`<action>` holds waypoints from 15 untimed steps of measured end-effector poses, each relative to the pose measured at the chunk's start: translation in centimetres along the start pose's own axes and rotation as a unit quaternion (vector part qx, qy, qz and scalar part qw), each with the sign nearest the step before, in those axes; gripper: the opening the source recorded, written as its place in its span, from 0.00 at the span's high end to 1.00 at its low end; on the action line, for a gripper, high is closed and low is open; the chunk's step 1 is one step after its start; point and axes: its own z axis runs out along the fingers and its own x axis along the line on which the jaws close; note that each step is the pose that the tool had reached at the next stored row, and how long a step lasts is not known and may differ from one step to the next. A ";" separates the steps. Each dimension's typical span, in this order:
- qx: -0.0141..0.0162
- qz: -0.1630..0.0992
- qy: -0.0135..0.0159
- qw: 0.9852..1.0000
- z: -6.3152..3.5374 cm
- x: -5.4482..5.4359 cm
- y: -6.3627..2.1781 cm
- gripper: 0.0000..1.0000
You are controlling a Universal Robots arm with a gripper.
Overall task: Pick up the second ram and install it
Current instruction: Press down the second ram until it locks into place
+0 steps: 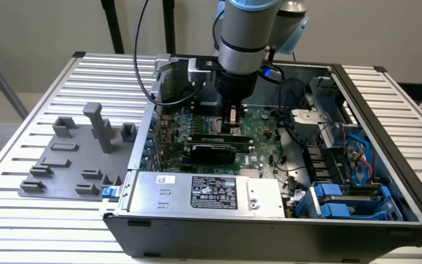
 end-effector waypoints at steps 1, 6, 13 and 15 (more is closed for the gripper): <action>0.000 0.000 0.000 1.000 0.00 0.0 0.01 0.89; 0.000 0.000 0.000 1.000 0.11 0.0 0.05 0.89; 0.000 0.000 0.000 1.000 0.97 -0.1 0.14 0.89; 0.000 0.000 0.000 1.000 1.19 -0.1 0.14 0.89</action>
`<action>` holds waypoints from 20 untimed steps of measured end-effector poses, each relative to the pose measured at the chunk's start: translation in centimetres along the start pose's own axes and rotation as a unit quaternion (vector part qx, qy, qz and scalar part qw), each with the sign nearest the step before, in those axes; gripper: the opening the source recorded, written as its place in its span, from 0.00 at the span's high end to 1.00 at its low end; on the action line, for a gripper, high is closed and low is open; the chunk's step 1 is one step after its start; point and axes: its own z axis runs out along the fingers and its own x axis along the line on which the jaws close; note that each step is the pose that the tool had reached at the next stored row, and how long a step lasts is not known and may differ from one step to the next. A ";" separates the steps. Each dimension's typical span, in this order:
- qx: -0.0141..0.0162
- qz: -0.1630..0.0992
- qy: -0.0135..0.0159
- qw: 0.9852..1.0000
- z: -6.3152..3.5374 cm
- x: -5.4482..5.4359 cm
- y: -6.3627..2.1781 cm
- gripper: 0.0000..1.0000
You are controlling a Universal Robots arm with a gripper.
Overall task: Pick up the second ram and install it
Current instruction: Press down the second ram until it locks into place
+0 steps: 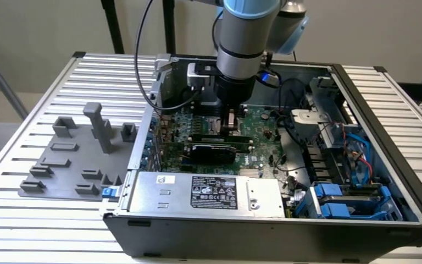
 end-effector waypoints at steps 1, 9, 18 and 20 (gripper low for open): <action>0.000 0.000 0.000 1.000 0.10 0.0 0.00 0.89; 0.000 0.000 0.000 1.000 0.85 0.0 0.01 0.89; 0.000 0.000 0.000 1.000 -0.53 0.0 0.05 0.89; 0.000 0.000 0.000 1.000 -0.64 0.0 0.05 0.89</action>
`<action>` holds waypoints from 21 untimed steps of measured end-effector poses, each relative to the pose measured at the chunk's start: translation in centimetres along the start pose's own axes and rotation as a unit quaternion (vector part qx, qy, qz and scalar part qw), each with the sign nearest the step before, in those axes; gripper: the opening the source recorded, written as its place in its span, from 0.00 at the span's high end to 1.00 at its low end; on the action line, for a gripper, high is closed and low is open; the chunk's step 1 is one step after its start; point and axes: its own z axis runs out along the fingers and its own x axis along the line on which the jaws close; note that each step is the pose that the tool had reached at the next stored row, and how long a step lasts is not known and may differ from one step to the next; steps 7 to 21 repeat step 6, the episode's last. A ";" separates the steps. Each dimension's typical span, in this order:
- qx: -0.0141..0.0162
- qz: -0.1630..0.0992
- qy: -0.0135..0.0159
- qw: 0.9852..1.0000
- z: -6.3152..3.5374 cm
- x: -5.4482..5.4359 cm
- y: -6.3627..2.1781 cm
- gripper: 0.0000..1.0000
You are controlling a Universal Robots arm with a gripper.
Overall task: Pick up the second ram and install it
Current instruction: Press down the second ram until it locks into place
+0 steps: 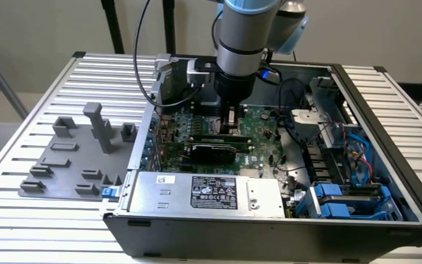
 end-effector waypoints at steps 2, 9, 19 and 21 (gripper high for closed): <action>0.000 0.000 0.000 1.000 0.00 0.0 0.00 0.89; 0.000 0.000 0.000 1.000 -0.01 0.0 0.00 0.89; 0.000 0.000 0.000 1.000 -0.01 0.0 0.00 0.89; 0.000 0.000 0.000 1.000 -0.01 0.0 0.00 0.89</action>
